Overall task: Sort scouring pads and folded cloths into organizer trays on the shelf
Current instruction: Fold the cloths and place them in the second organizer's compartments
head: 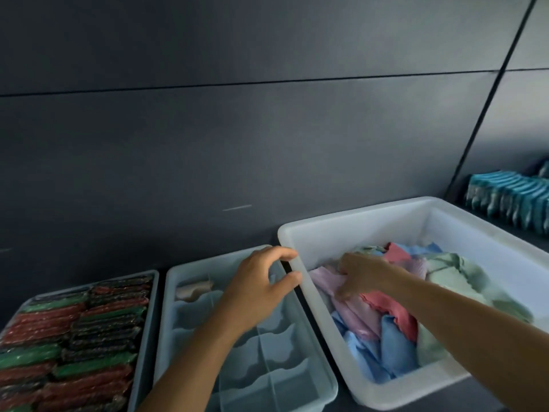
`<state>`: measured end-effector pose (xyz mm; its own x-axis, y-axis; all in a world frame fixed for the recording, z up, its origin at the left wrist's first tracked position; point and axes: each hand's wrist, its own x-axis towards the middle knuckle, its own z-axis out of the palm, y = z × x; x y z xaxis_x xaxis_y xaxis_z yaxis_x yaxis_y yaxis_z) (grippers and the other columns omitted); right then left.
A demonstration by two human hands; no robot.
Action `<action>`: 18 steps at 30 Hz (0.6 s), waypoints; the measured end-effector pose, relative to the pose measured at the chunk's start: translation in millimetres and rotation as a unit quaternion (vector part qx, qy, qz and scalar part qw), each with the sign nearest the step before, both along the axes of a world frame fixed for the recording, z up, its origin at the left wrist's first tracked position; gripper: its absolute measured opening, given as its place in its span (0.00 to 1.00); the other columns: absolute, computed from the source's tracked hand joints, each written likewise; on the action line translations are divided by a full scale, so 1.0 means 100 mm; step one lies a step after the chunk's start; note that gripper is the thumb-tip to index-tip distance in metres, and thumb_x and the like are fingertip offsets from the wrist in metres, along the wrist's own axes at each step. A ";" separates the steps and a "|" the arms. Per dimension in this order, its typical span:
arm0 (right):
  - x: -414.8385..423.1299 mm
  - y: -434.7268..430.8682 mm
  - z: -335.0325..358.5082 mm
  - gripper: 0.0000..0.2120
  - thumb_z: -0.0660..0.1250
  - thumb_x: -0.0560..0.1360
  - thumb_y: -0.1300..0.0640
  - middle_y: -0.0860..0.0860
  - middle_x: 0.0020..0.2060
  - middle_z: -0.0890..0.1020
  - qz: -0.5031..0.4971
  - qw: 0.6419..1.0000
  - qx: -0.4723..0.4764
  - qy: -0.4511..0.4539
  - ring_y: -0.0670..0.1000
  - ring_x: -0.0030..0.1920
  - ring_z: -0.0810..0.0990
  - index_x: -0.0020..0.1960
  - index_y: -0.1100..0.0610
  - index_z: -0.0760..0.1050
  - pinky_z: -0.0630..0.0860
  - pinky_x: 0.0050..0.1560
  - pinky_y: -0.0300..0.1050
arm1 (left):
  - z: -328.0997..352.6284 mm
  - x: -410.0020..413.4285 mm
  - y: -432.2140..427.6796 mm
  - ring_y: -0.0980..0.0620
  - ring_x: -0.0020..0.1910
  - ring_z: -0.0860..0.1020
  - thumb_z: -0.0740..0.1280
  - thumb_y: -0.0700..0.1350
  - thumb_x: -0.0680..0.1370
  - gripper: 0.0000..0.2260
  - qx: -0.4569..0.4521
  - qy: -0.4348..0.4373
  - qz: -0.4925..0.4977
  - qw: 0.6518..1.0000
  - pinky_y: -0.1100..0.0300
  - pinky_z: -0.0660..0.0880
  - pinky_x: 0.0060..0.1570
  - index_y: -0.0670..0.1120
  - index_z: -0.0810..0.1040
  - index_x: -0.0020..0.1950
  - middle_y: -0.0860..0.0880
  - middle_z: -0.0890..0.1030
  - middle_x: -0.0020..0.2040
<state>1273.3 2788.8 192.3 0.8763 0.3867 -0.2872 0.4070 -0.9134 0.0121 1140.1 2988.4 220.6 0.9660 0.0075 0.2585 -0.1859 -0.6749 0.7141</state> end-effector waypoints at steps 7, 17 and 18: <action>-0.06 -0.10 0.41 0.13 0.72 0.66 0.56 0.46 0.26 0.69 -0.064 0.901 0.429 0.025 0.48 0.30 0.67 0.29 0.55 0.68 0.63 0.31 0.42 | 0.05 -0.07 0.02 0.60 0.52 0.82 0.70 0.45 0.78 0.06 -0.207 0.022 0.042 0.977 0.63 0.76 0.55 0.51 0.83 0.54 0.56 0.85 0.49; -1.00 0.54 0.78 0.14 0.67 0.71 0.47 0.40 0.60 0.73 0.185 0.841 0.453 -0.231 0.45 0.54 0.77 0.56 0.44 0.74 0.77 0.44 0.46 | 0.57 -0.15 -0.23 0.47 0.54 0.82 0.66 0.45 0.80 0.13 -0.494 0.001 -0.031 0.869 0.57 0.78 0.53 0.41 0.77 0.62 0.44 0.84 0.53; -1.04 0.57 0.76 0.15 0.68 0.72 0.49 0.41 0.64 0.71 0.214 0.835 0.460 -0.212 0.45 0.59 0.75 0.59 0.44 0.75 0.77 0.48 0.45 | 0.61 -0.16 -0.19 0.45 0.53 0.83 0.63 0.45 0.81 0.12 -0.508 -0.006 0.003 0.861 0.56 0.79 0.51 0.39 0.78 0.60 0.42 0.84 0.52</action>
<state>1169.6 2846.2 268.2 0.5492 0.5758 0.6057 0.8356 -0.3877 -0.3892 1124.4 2969.4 281.9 0.9626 0.2398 0.1258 -0.1959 0.2960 0.9349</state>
